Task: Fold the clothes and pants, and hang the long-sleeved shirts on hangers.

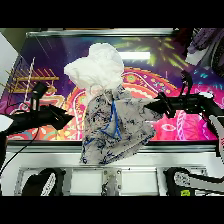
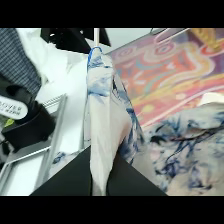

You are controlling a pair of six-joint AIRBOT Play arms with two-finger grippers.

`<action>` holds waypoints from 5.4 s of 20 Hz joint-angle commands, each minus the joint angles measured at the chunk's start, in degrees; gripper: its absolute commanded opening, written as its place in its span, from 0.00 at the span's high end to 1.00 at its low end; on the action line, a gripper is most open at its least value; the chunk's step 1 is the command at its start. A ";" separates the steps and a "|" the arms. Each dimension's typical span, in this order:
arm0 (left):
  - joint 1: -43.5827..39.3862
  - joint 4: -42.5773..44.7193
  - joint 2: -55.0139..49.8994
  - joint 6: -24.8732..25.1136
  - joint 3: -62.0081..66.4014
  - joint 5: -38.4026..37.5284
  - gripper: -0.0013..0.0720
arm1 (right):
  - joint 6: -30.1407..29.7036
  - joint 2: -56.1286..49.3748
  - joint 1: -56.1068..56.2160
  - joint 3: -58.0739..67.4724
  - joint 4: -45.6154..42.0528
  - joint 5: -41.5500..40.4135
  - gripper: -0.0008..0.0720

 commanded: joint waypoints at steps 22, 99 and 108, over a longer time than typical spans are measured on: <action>-36.02 -0.46 -11.15 -50.34 -13.00 44.37 0.39 | 4.48 8.72 -0.02 0.07 10.99 -11.13 0.98; -45.90 39.08 -14.67 -52.57 54.99 -10.25 0.96 | -6.03 12.57 20.22 -10.36 37.55 -18.78 0.98; -45.90 39.15 -14.36 -52.59 55.01 -8.20 0.22 | -5.81 12.57 20.22 -10.36 37.57 -18.14 0.98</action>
